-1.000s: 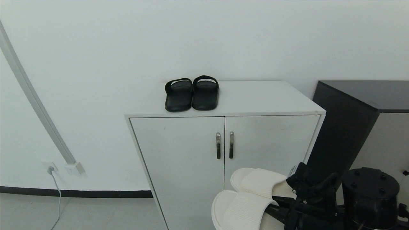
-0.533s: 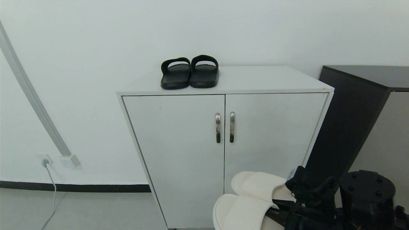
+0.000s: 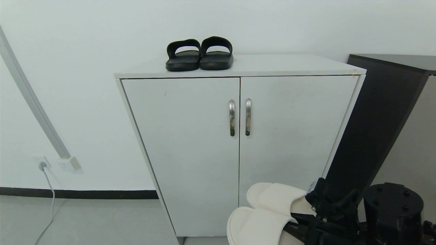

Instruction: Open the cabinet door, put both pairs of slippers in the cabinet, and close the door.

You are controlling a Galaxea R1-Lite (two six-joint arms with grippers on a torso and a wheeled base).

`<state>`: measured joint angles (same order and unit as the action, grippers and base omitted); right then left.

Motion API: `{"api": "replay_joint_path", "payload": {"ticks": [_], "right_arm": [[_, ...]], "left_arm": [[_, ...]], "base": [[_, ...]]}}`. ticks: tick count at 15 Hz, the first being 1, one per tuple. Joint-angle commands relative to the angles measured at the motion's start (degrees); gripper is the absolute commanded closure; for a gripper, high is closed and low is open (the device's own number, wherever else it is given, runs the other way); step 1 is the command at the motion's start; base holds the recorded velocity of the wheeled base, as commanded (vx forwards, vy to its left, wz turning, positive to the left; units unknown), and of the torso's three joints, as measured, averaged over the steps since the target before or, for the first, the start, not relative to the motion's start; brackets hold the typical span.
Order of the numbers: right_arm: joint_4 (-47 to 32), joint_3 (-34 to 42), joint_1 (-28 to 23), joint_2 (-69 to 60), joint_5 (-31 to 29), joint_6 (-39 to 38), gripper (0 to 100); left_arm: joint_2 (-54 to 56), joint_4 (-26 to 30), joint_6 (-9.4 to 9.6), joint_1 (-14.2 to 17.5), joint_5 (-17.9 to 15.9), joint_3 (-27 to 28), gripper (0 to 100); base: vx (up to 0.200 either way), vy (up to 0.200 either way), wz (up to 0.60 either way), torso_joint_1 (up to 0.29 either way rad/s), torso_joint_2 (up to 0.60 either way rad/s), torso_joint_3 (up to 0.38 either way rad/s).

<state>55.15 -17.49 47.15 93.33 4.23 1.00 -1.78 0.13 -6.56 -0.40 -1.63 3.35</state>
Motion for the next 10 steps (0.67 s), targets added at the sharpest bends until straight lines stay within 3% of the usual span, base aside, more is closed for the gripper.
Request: {"api": "replay_joint_path", "payload": {"ticks": [1, 2, 5, 8, 9, 10], "right_arm": [[0.0, 0.1, 0.0, 0.2, 0.1, 0.1, 100], [0.0, 0.2, 0.0, 0.1, 0.2, 0.1, 100], [0.0, 0.4, 0.0, 0.0, 0.2, 0.1, 100], [0.0, 0.4, 0.0, 0.1, 0.2, 0.1, 100], [0.0, 0.4, 0.0, 0.2, 0.2, 0.0, 100], [0.0, 0.4, 0.0, 0.3, 0.3, 0.0, 100]], "left_arm": [[-7.3, 0.6, -7.06, -0.5, -3.0, 11.8, 0], [-13.4, 0.6, -7.42, -0.6, -7.1, 15.9, 0], [-23.3, 0.5, -7.42, -0.7, -20.5, 15.3, 0], [-28.8, -1.7, -7.33, -0.8, -25.4, 15.7, 0], [-31.6, -5.1, -7.33, -1.5, -28.2, 16.0, 0], [-33.9, -6.6, -7.33, -2.2, -28.9, 16.5, 0]], "base": [[0.000, 0.000, 0.00, 0.000, 0.00, 0.000], [0.000, 0.000, 0.00, -0.027, 0.17, 0.178], [0.000, 0.000, 0.00, -0.005, 0.06, 0.057], [0.000, 0.000, 0.00, 0.000, 0.00, 0.000], [0.000, 0.000, 0.00, 0.000, 0.00, 0.000], [0.000, 0.000, 0.00, 0.000, 0.00, 0.000]]}}
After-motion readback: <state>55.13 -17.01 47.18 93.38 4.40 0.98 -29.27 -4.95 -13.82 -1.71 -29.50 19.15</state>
